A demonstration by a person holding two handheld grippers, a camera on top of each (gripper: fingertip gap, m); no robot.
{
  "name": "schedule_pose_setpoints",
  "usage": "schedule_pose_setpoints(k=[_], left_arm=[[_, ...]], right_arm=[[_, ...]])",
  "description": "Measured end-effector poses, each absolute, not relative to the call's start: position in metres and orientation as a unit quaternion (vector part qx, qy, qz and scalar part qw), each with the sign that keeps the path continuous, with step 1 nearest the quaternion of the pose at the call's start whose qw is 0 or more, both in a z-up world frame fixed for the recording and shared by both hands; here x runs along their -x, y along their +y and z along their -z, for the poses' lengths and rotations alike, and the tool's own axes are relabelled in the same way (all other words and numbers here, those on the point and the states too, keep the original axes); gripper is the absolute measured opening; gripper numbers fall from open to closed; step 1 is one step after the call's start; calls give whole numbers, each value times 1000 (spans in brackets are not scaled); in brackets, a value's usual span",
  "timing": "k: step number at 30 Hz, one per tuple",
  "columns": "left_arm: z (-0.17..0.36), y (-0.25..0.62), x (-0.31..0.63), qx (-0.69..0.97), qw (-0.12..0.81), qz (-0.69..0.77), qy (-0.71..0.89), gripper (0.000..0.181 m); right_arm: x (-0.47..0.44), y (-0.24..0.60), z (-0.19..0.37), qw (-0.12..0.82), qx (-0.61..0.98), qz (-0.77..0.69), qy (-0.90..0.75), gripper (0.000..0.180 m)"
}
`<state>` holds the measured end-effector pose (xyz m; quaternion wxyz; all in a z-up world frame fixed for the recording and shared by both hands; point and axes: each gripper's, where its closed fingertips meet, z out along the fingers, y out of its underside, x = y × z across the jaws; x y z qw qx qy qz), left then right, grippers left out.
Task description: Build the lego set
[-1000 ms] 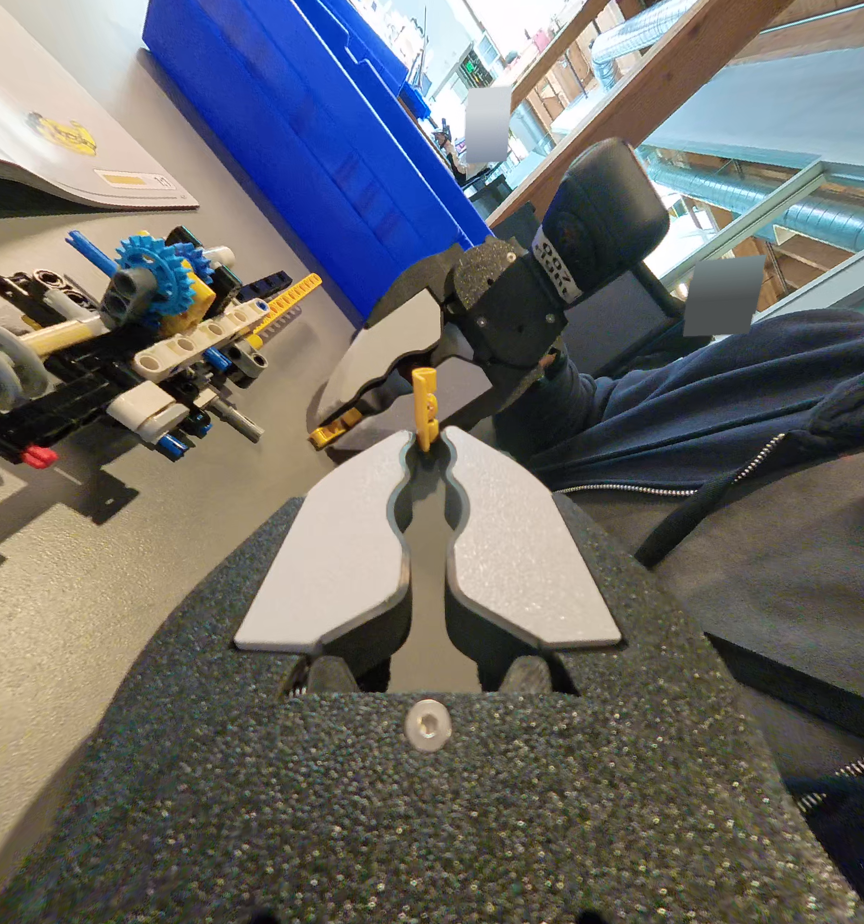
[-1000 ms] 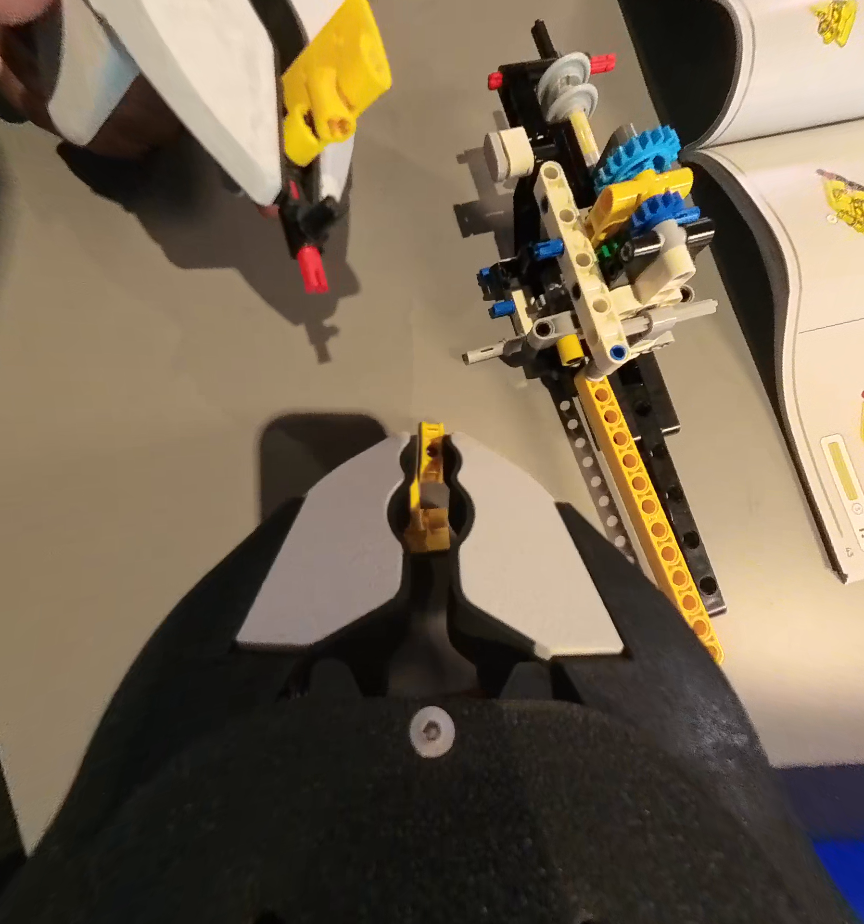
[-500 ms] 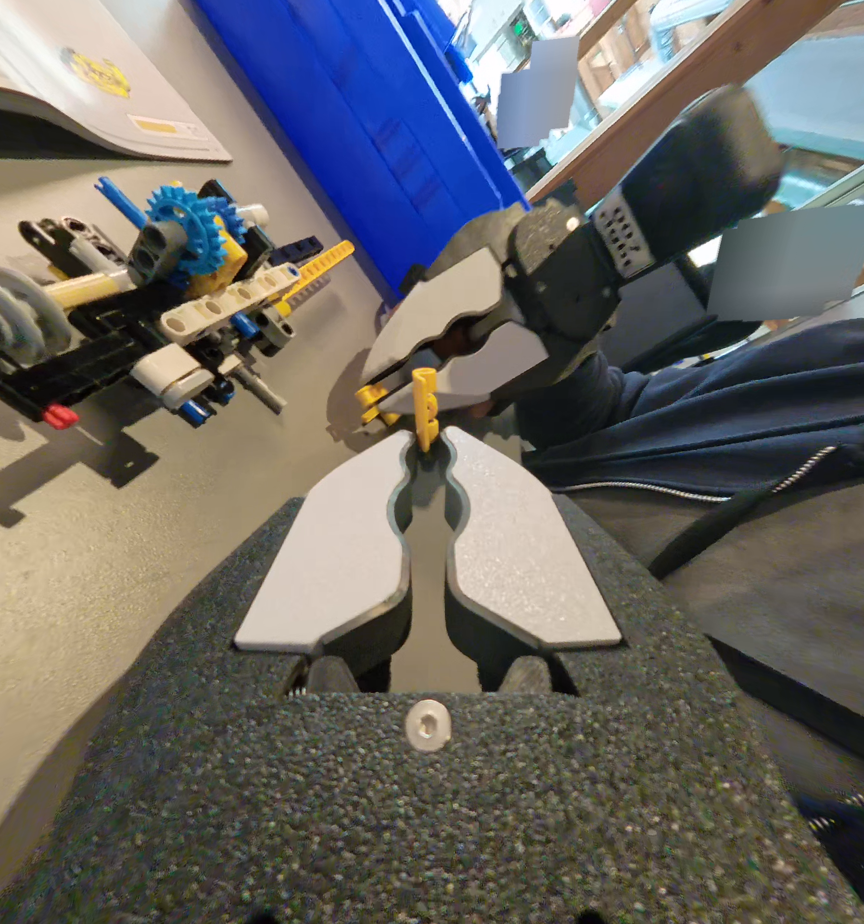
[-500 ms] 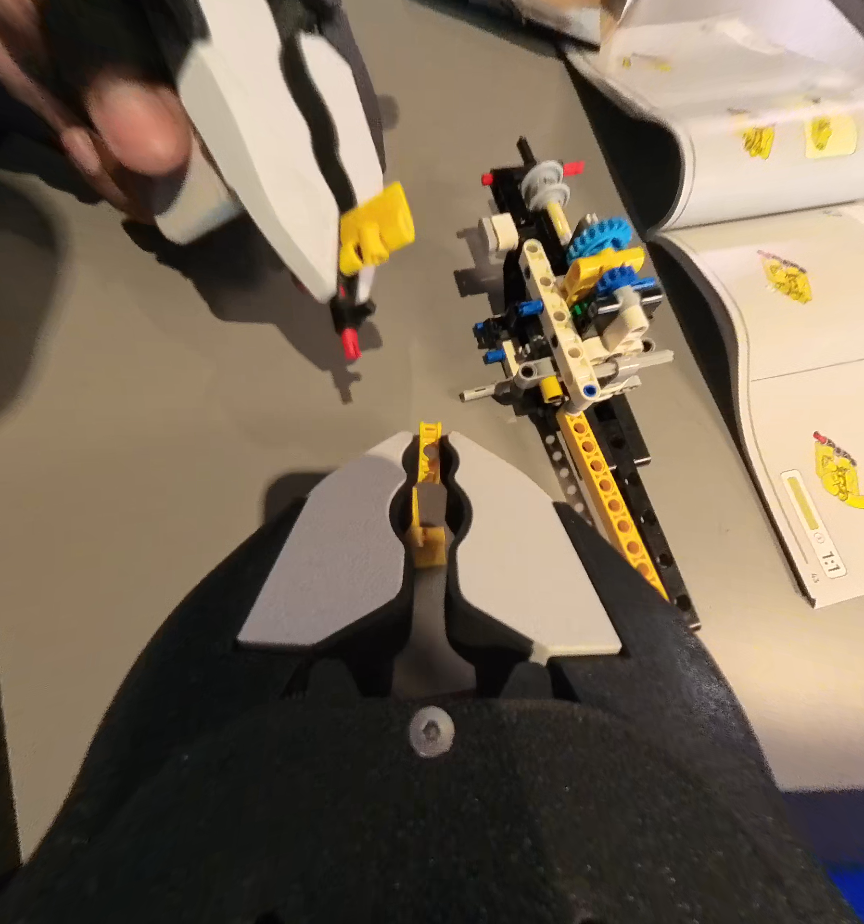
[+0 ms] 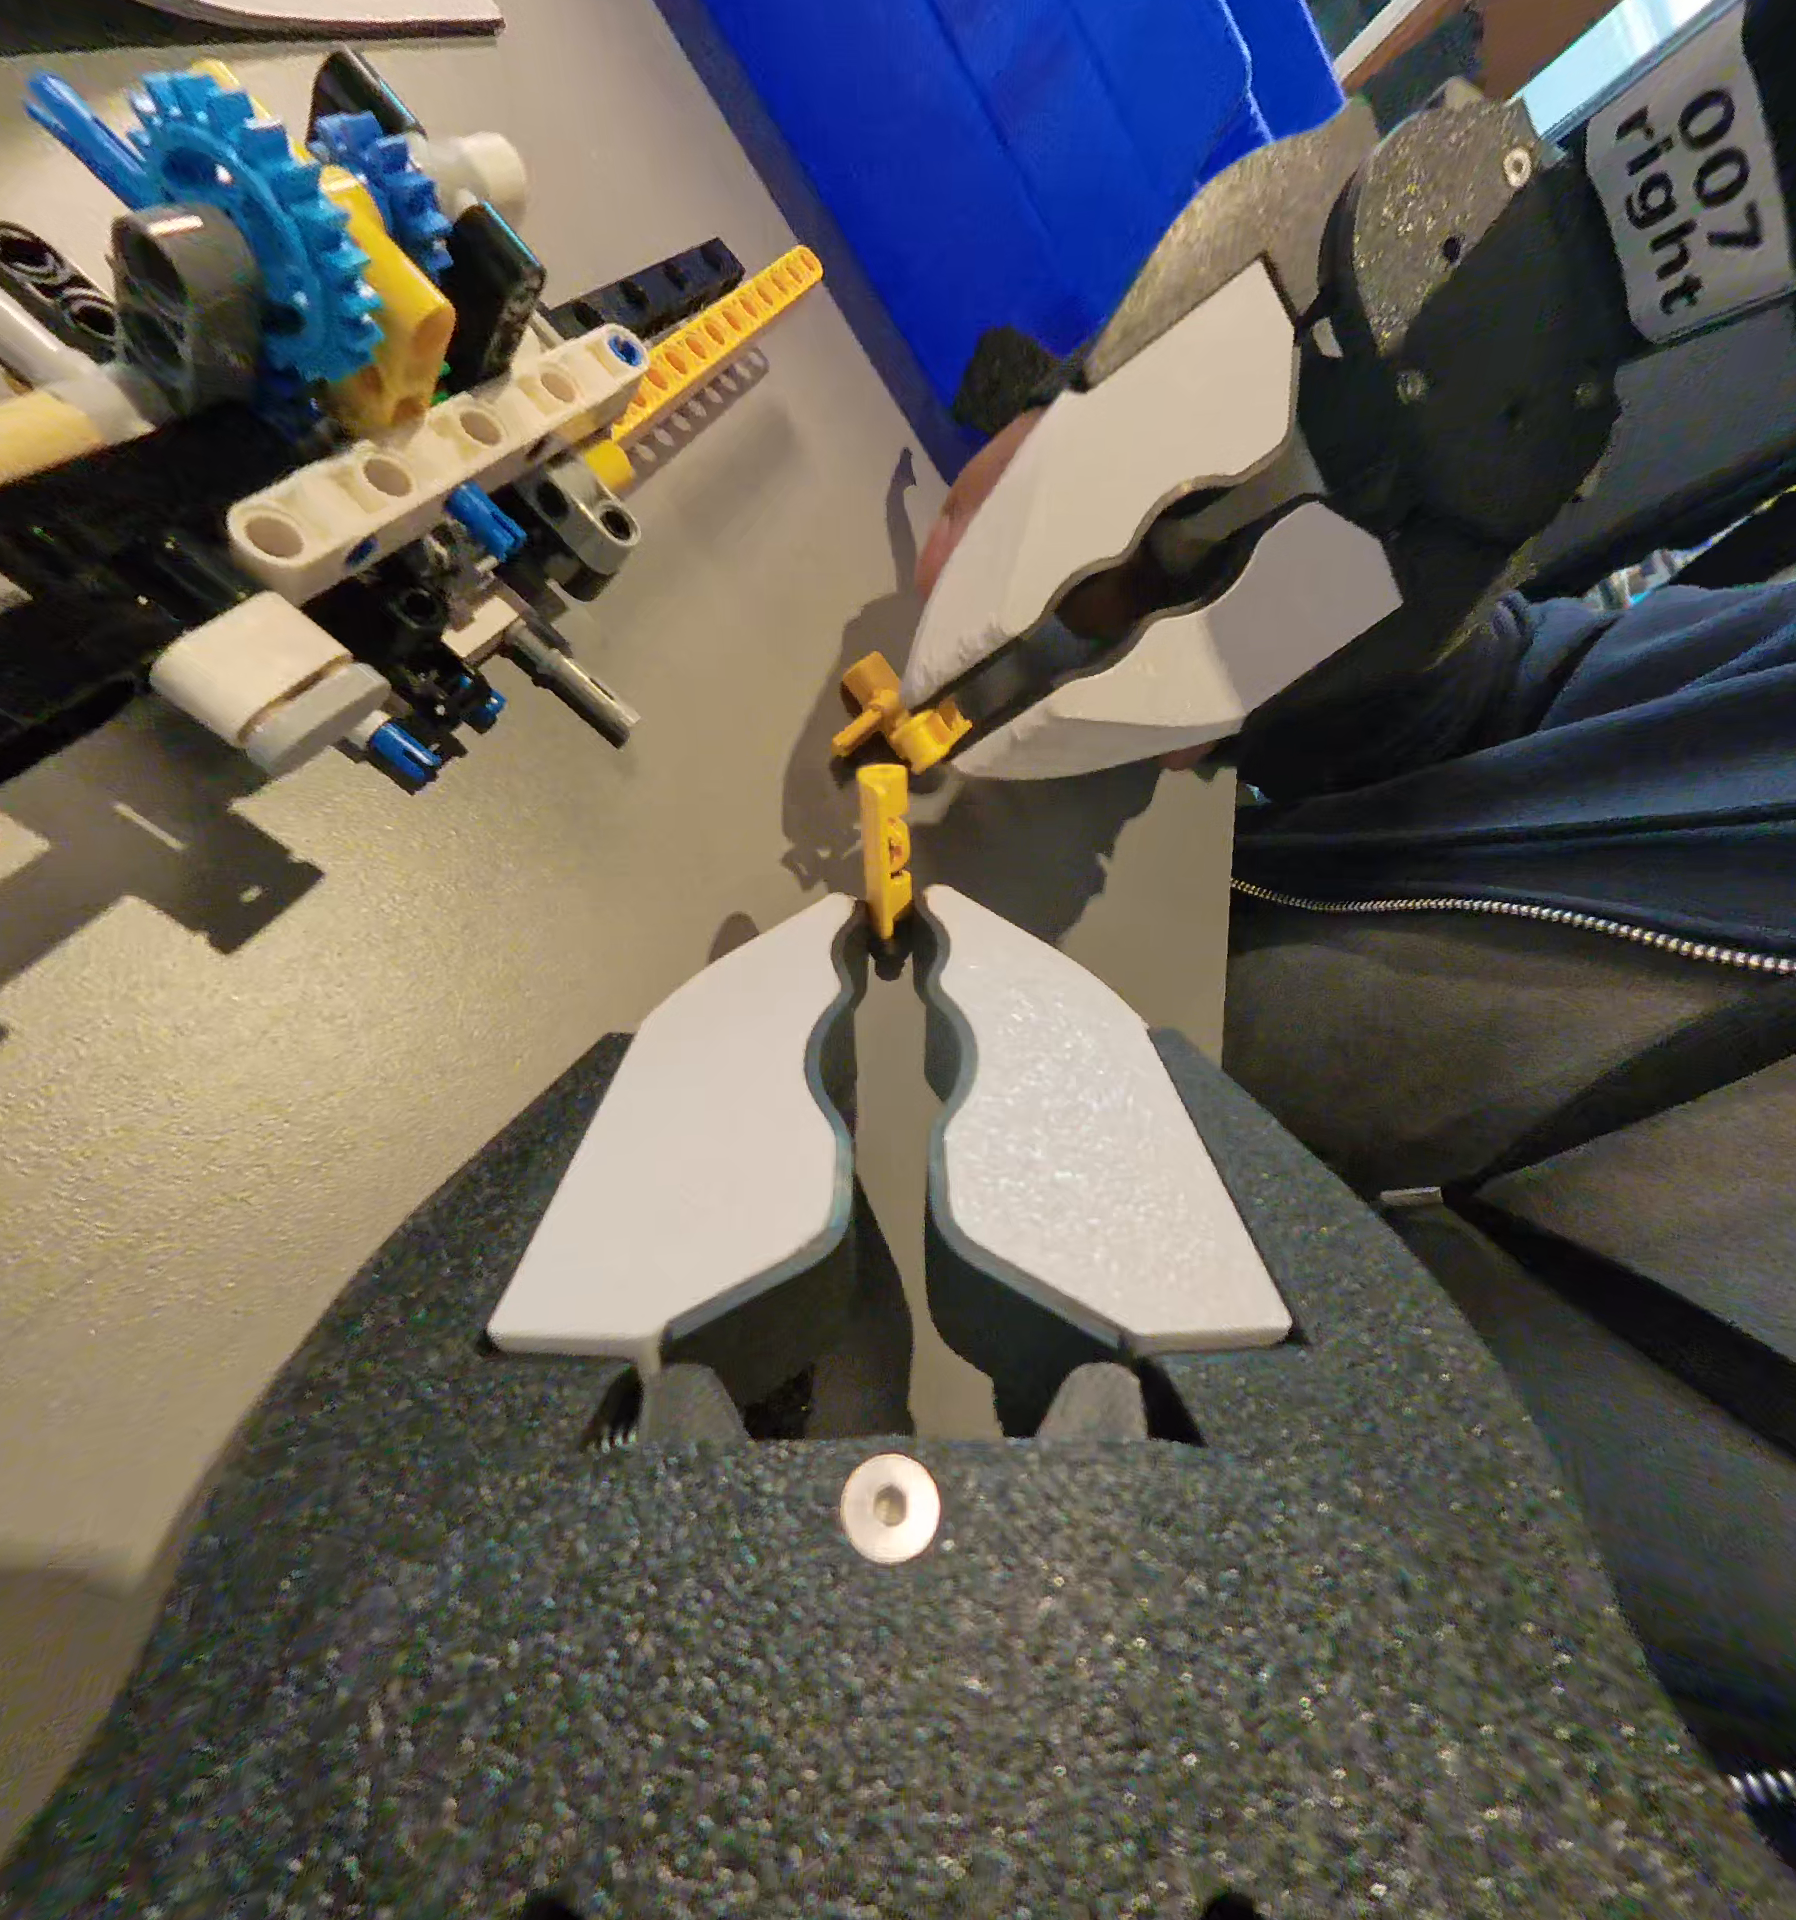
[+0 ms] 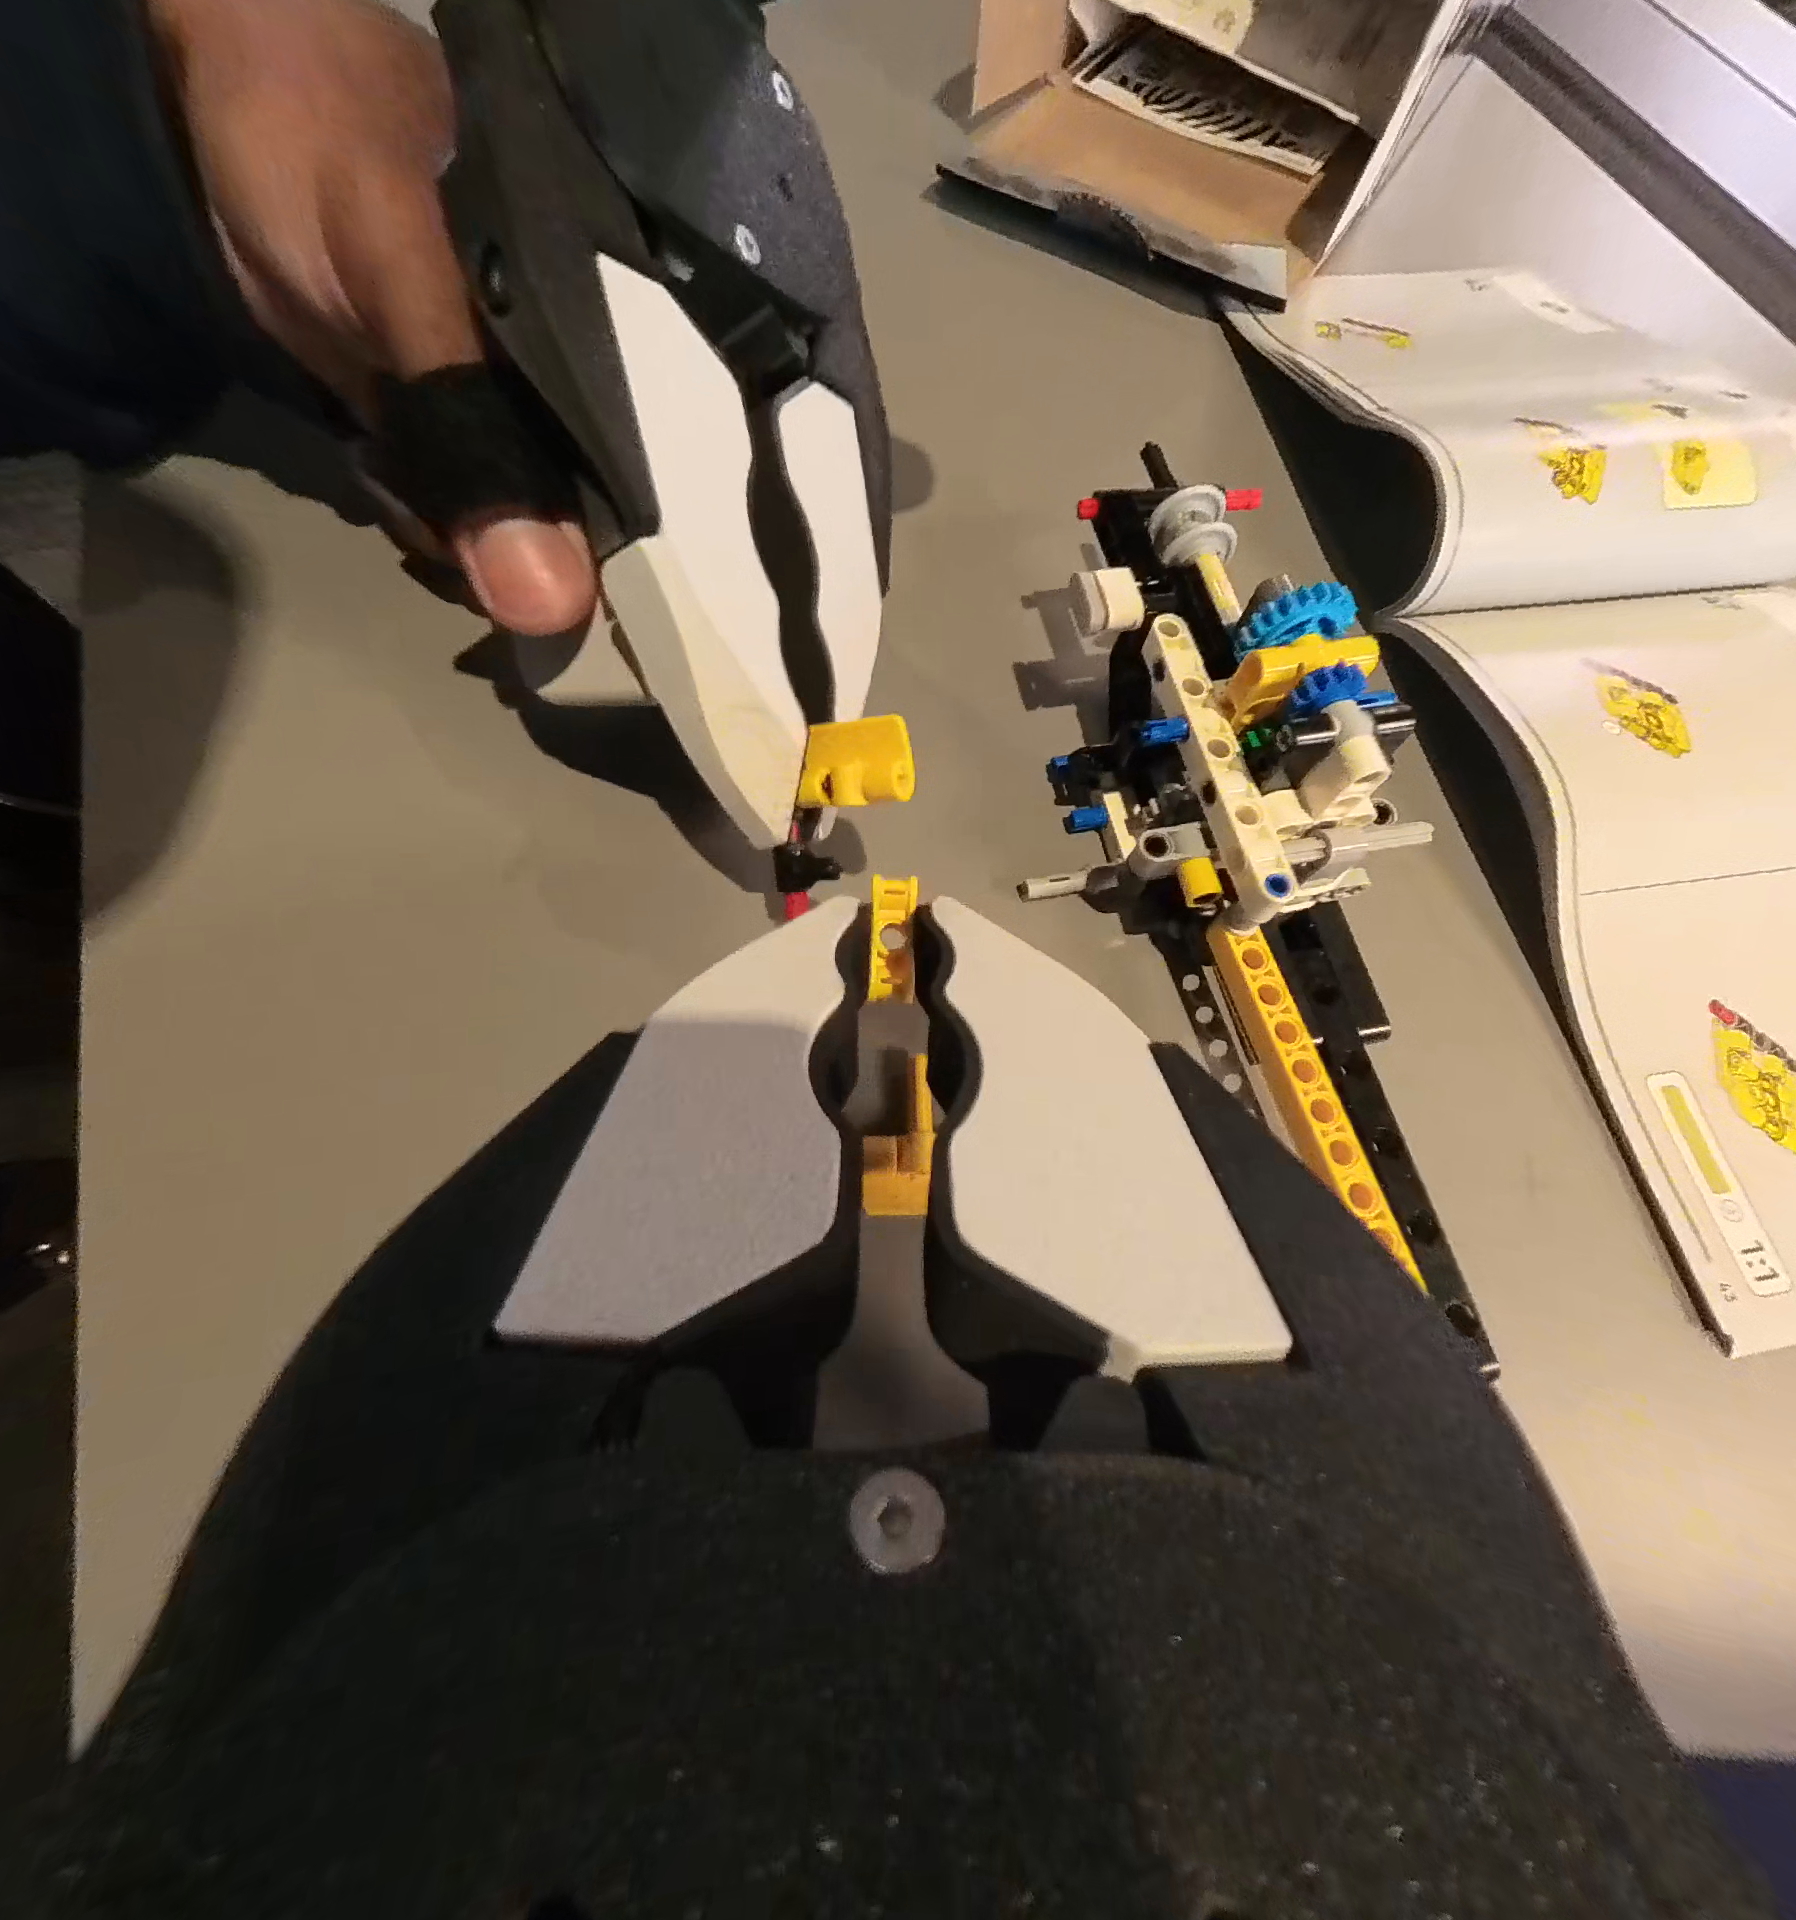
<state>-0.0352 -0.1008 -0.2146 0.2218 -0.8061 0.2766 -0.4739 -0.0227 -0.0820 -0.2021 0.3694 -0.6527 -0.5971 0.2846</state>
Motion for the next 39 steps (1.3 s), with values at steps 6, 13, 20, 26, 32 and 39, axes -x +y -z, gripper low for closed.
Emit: schedule_pose_setpoints(k=[6,13,20,26,32,39], left_arm=[[215,-99,36,808,226,471,273,7],[214,-97,36,806,216,481,267,7],[213,-94,36,804,206,490,266,7],[213,-88,36,801,201,494,271,7],[213,-83,36,798,198,500,270,8],[212,-83,35,796,194,505,272,7]], right_arm=[[21,-80,202,377,648,-290,-595,7],[22,-78,202,386,636,-301,-597,7],[21,-81,208,388,626,-291,-611,7],[21,-79,205,383,630,-310,-600,7],[20,-76,202,377,640,-333,-581,7],[20,-76,202,375,641,-333,-581,7]])
